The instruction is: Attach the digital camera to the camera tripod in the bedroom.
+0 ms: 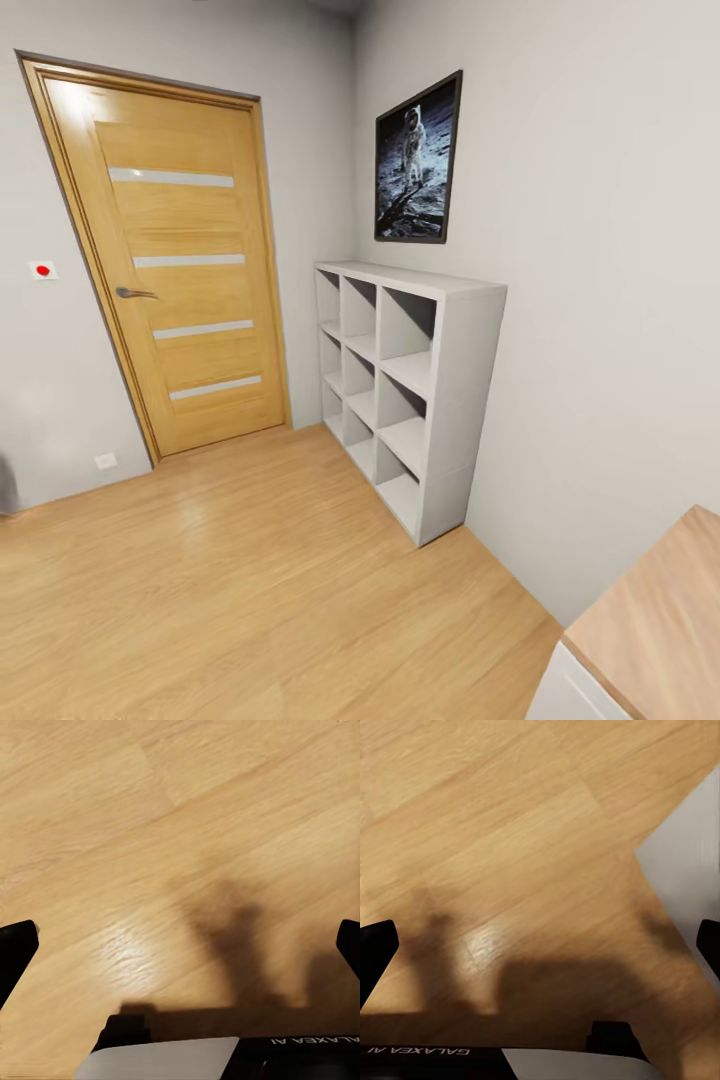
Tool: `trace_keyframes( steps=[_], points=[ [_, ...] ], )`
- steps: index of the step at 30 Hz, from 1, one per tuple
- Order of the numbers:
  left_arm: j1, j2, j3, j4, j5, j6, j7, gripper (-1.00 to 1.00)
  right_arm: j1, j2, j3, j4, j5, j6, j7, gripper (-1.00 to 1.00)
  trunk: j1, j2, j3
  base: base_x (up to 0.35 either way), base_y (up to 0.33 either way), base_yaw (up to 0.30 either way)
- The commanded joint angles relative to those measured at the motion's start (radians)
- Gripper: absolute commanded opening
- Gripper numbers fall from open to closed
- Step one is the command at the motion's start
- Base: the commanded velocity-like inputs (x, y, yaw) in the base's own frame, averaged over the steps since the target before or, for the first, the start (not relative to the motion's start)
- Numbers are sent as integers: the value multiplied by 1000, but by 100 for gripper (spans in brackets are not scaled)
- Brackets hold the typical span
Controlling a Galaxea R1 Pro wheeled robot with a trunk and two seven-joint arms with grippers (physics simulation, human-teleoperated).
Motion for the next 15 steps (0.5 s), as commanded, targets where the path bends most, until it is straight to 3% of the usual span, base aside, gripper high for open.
trace_keyframes(
  steps=[1,9,15],
  points=[
    [0,0,0,-1,0,-2,0,100,0,0,0,0,0,-3,-1,100,0,0,-1,2,-1,153],
    [0,0,1,-1,0,-2,0,100,0,0,0,1,0,-3,-1,100,0,0,-1,1,-1,85],
    [0,0,1,-1,0,-2,0,100,0,0,0,2,0,-3,-1,100,0,0,-1,0,0,214]
  ],
)
